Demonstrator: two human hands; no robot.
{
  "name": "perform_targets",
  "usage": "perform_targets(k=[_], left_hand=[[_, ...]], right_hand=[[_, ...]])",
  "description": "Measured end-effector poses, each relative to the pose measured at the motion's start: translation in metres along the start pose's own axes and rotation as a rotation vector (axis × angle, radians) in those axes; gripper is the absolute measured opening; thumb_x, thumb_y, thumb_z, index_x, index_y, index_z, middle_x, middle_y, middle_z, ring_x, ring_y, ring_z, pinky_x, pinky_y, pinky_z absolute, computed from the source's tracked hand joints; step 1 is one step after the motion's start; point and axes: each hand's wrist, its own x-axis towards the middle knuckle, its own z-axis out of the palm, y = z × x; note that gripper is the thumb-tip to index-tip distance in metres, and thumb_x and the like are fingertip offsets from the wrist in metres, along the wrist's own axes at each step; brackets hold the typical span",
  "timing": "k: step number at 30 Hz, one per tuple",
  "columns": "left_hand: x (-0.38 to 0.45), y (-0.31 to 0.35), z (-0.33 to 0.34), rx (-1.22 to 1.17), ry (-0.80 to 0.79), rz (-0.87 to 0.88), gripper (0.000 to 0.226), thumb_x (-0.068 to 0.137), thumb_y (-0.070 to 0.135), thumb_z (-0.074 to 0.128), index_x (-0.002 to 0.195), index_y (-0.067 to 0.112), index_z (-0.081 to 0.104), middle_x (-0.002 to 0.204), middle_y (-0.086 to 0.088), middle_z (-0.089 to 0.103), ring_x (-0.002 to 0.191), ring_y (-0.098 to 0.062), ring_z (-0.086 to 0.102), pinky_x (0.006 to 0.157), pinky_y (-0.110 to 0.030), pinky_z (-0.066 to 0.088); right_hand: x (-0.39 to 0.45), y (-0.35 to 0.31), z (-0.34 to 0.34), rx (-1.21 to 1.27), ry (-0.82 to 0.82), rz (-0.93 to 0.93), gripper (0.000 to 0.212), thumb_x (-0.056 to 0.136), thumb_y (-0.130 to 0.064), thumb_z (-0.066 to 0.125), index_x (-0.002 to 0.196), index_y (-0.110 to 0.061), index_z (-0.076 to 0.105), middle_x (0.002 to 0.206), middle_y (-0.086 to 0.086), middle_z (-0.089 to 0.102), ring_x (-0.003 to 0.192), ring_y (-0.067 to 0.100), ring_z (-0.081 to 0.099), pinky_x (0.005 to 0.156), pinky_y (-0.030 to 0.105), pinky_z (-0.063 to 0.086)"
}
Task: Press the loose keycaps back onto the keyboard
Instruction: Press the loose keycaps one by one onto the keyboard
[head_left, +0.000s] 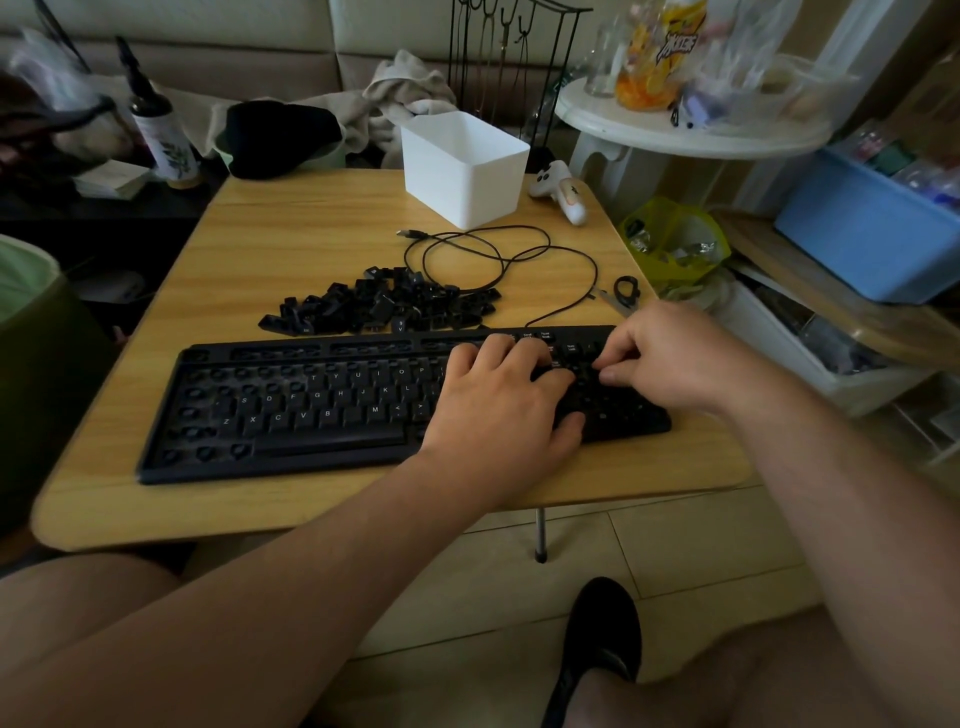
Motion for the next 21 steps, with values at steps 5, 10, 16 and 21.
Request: perform_targets(k=[5,10,16,21], left_hand=[[0.0,0.0,0.0,0.004,-0.006,-0.001,0.051,0.095,0.061,0.039,0.127,0.034,0.068,0.13,0.005,0.059,0.122,-0.025,0.05,0.099,-0.047,0.038],[-0.001,0.001,0.0,0.011,0.0,0.0,0.052,0.095,0.061,0.037,0.125,0.034,0.07,0.13,0.004,0.06,0.121,-0.025,0.051,0.098,-0.047,0.038],[0.0,0.001,0.0,0.011,-0.012,0.0,0.053,0.095,0.061,0.036,0.127,0.034,0.068,0.132,0.005,0.059,0.123,-0.025,0.049,0.1,-0.047,0.037],[-0.001,0.0,-0.001,0.003,-0.009,0.0,0.053,0.096,0.062,0.036,0.128,0.035,0.068,0.132,0.006,0.059,0.123,-0.024,0.049,0.101,-0.047,0.038]], right_hand=[[0.001,-0.001,0.005,-0.02,0.025,0.013,0.009,0.089,-0.024,0.08,0.087,-0.033,0.08,0.086,-0.014,0.067,0.08,-0.002,0.055,0.062,0.017,0.037],[-0.002,-0.002,0.005,-0.068,0.041,-0.014,0.007,0.089,-0.025,0.08,0.089,-0.032,0.081,0.086,-0.01,0.067,0.085,0.008,0.058,0.073,0.025,0.044],[-0.003,-0.003,0.01,-0.19,0.047,-0.065,0.006,0.09,-0.024,0.079,0.092,-0.029,0.081,0.088,-0.002,0.068,0.09,0.018,0.063,0.077,0.03,0.052],[-0.006,0.01,0.01,0.041,0.072,-0.019,0.01,0.09,-0.025,0.079,0.095,-0.032,0.081,0.093,-0.013,0.07,0.091,0.006,0.061,0.079,0.026,0.046]])
